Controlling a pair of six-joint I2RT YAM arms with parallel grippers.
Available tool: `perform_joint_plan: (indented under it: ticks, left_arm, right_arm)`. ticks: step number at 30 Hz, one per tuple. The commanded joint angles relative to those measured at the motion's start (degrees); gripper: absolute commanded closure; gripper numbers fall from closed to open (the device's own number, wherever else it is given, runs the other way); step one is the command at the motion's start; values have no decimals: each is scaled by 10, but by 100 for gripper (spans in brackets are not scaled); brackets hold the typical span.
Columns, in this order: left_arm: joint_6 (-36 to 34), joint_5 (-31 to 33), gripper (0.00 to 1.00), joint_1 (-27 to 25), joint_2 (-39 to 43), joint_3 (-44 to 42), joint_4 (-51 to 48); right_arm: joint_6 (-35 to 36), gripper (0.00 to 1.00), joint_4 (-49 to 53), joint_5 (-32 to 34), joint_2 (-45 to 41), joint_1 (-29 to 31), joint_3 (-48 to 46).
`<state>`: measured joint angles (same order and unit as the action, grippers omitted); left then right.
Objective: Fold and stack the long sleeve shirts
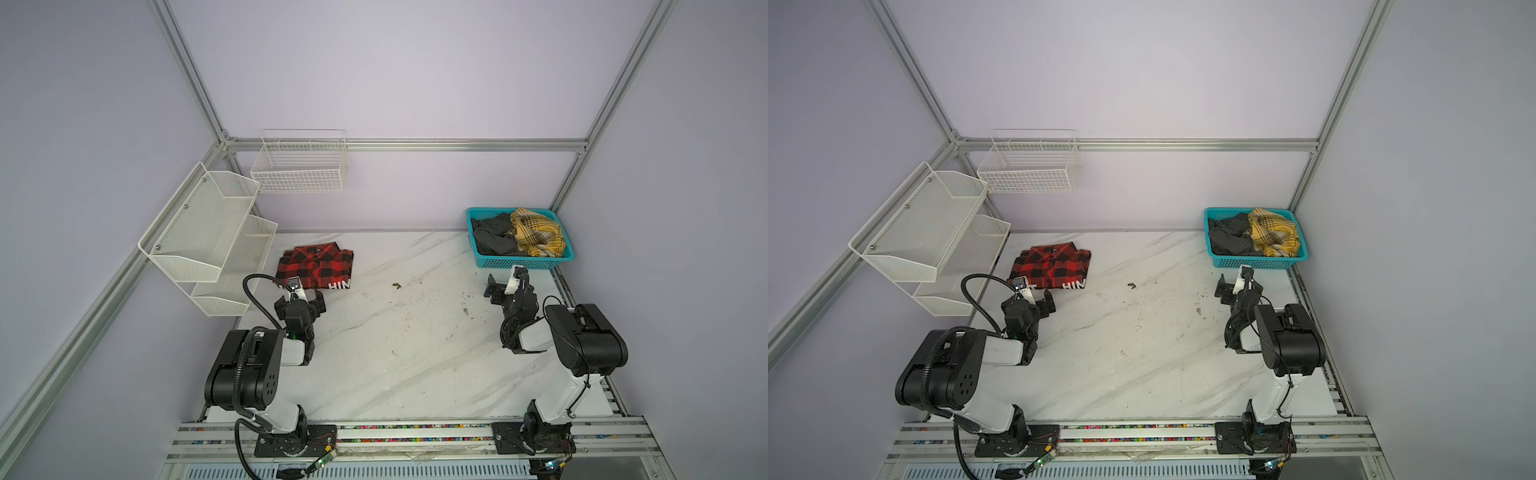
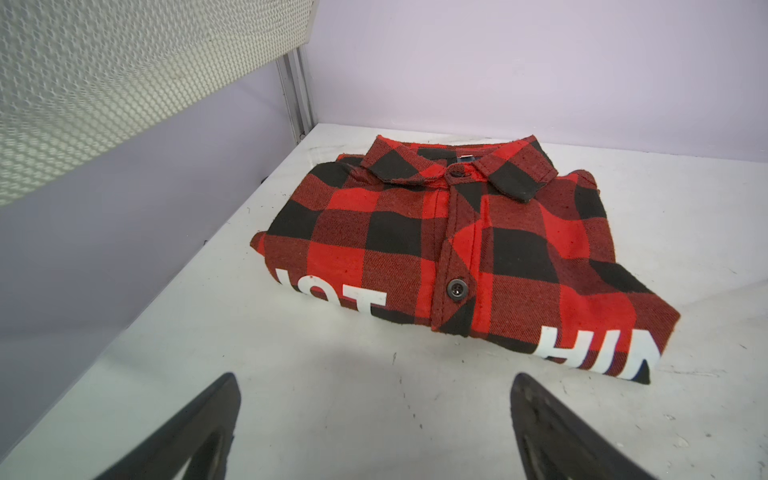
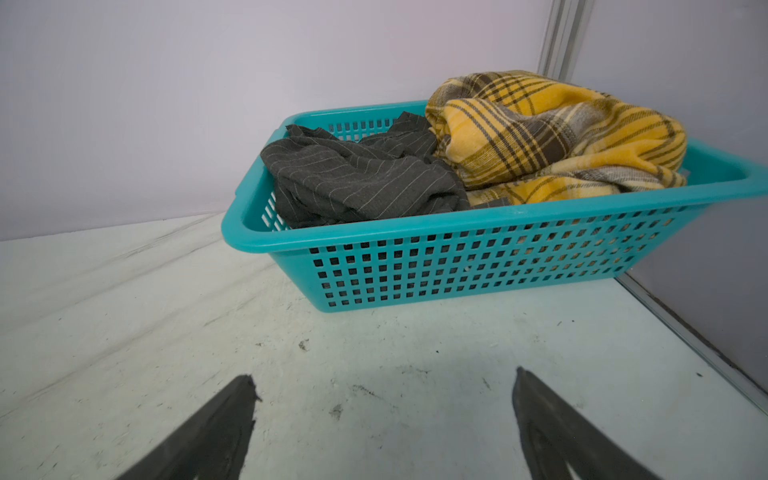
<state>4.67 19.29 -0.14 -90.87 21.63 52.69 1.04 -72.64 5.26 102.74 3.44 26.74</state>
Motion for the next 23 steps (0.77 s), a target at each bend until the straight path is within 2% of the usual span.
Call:
perform_joint_plan:
  ticks: [1, 23]
  left_arm:
    - [-15, 1, 0, -4, 9, -9, 33]
    - [-18, -1, 0, -4, 9, -6, 27]
  right_arm:
    - [18, 3, -29, -3, -9, 3, 2]
    - [21, 3, -26, -6, -9, 6, 3]
